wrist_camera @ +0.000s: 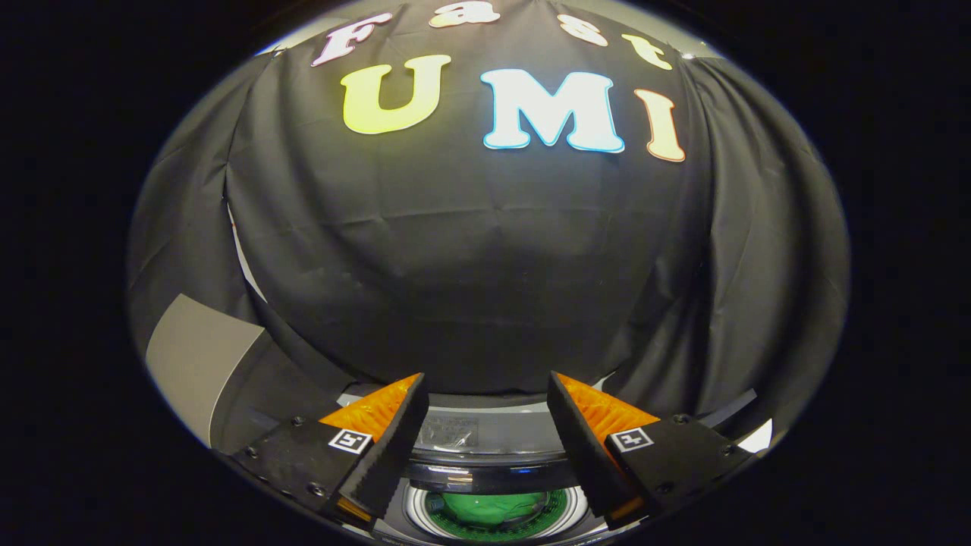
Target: Put the clothes into the washing machine and then close the washing machine lid.
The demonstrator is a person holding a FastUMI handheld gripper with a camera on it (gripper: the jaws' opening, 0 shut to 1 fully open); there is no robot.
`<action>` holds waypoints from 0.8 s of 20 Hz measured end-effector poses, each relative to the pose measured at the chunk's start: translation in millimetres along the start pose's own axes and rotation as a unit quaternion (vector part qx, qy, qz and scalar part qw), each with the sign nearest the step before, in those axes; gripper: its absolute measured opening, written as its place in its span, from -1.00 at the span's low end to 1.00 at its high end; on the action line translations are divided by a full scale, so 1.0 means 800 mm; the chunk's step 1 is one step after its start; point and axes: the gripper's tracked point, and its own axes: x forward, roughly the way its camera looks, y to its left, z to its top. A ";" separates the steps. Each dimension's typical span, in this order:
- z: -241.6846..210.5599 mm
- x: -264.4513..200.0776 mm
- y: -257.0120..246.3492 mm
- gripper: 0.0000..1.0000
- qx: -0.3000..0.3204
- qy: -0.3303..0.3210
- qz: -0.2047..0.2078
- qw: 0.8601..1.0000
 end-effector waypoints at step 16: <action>-0.077 -0.089 0.022 0.95 0.000 -0.145 0.001 0.989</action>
